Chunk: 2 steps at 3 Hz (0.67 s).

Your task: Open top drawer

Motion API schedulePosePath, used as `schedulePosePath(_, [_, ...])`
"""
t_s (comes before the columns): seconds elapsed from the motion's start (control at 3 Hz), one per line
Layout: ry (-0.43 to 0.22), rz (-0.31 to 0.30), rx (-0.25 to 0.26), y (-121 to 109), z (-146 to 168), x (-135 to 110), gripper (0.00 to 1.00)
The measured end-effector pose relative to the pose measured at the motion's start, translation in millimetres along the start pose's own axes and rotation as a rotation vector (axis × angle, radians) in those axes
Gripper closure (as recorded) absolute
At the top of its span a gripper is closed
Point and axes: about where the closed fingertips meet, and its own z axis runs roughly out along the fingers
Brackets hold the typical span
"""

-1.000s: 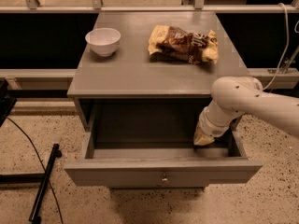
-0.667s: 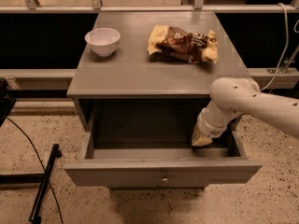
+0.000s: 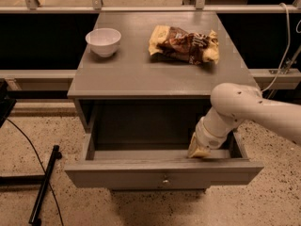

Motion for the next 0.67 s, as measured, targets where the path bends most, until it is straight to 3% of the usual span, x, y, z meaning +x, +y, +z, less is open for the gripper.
schedulePosePath(0.33, [-0.028, 0.043, -0.055, 26, 7, -3, 1.00])
schedulePosePath(0.67, [-0.031, 0.070, -0.075, 50, -4, -8, 1.00])
